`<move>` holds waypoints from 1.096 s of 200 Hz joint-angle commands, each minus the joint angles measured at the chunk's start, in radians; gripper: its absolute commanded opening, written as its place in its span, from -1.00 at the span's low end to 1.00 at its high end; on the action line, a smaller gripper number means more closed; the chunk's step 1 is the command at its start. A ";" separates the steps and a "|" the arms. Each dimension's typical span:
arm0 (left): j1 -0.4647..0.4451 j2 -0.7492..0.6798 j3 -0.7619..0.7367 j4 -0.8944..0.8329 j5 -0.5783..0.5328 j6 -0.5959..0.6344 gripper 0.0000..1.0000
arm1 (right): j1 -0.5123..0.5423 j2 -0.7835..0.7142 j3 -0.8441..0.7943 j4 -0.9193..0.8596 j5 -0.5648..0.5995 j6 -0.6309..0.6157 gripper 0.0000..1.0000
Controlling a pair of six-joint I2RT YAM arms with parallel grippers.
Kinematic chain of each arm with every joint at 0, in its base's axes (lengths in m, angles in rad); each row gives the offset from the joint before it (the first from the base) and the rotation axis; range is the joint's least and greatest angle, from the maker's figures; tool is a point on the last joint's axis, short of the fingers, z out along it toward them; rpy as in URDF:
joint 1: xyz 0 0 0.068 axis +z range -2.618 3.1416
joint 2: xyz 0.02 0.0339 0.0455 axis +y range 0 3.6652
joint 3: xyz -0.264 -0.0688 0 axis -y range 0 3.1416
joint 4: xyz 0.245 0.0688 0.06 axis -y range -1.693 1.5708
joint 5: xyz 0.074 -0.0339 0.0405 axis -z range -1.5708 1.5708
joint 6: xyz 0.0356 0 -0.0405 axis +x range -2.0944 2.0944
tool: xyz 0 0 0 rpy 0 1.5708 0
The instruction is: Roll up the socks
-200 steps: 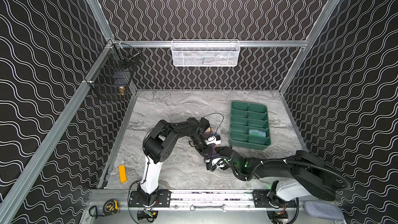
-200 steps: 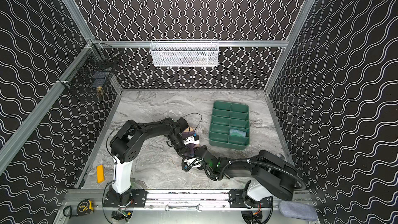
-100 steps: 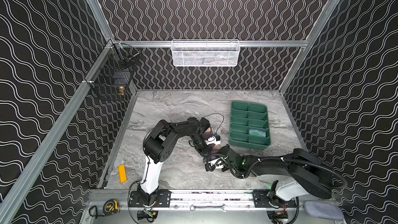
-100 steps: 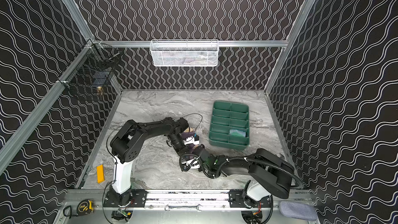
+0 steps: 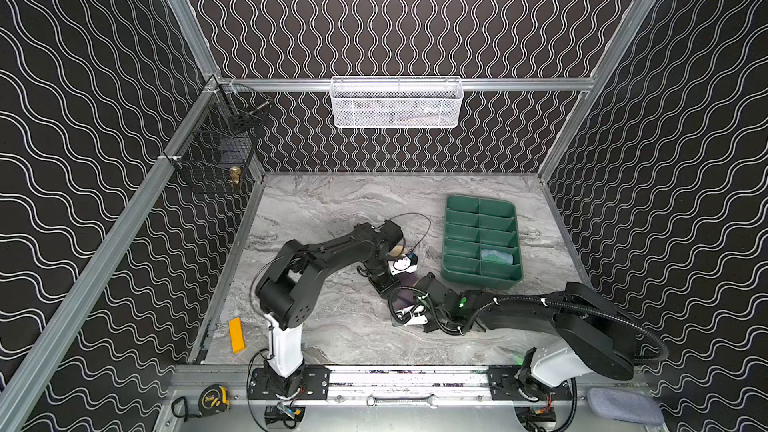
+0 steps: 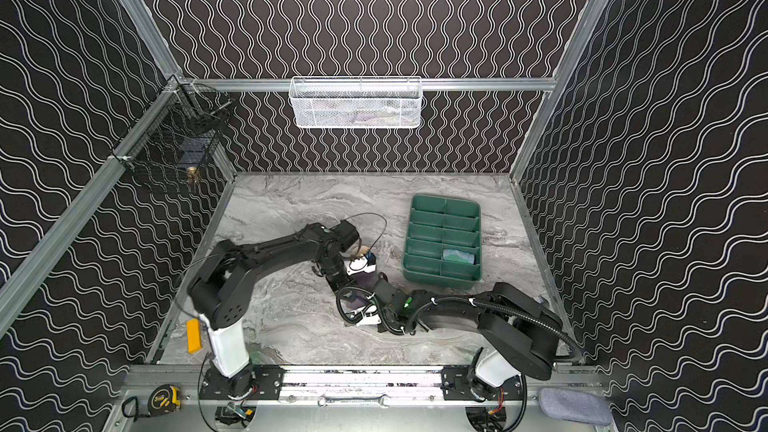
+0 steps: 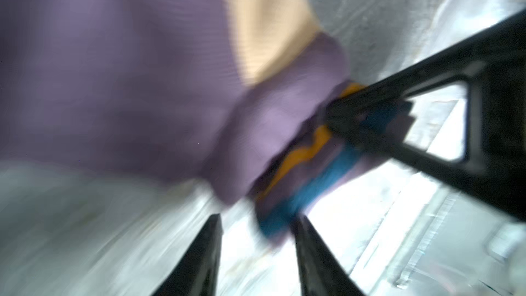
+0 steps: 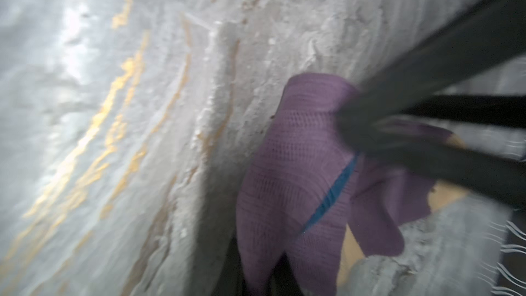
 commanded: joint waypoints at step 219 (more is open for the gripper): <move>-0.629 -0.561 -0.439 0.398 -0.607 0.190 0.19 | -0.295 0.460 0.527 -0.721 -0.530 0.093 -1.00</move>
